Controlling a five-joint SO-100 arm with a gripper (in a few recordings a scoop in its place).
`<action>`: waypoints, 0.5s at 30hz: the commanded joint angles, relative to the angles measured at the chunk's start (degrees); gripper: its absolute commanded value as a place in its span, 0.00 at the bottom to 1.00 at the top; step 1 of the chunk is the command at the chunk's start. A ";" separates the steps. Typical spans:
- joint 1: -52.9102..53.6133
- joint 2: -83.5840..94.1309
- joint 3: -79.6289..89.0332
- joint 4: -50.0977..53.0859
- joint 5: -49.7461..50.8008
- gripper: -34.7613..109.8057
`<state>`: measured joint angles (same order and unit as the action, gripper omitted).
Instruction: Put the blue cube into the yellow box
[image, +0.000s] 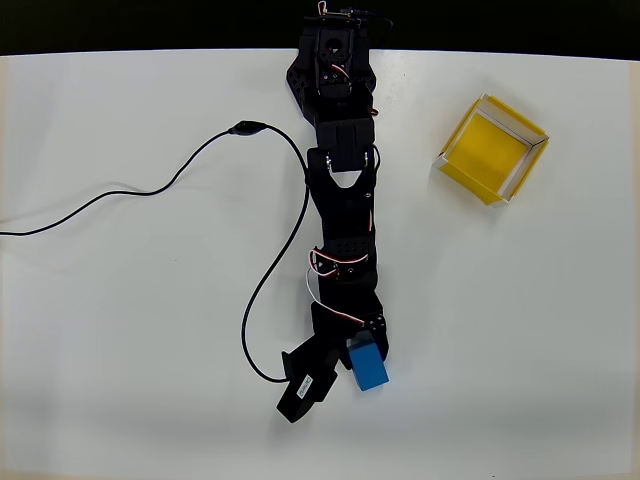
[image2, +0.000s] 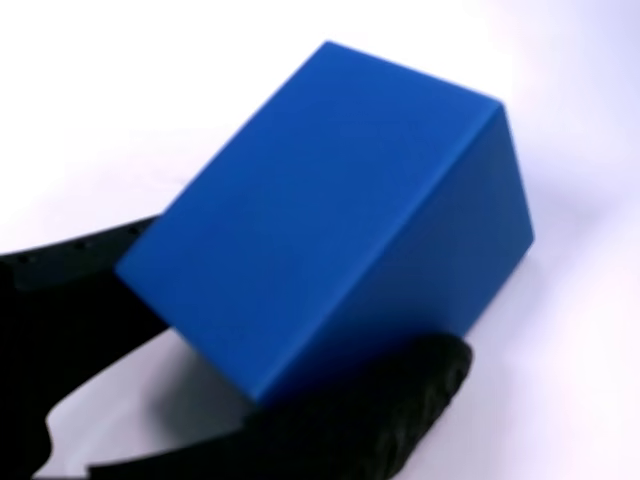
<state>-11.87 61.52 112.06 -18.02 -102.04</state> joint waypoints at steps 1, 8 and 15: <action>-0.79 11.43 -3.43 0.00 -1.05 0.33; -4.39 25.22 4.57 -1.14 -1.49 0.33; -10.72 40.61 11.60 1.23 2.02 0.33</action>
<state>-19.16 86.40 122.96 -16.96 -100.55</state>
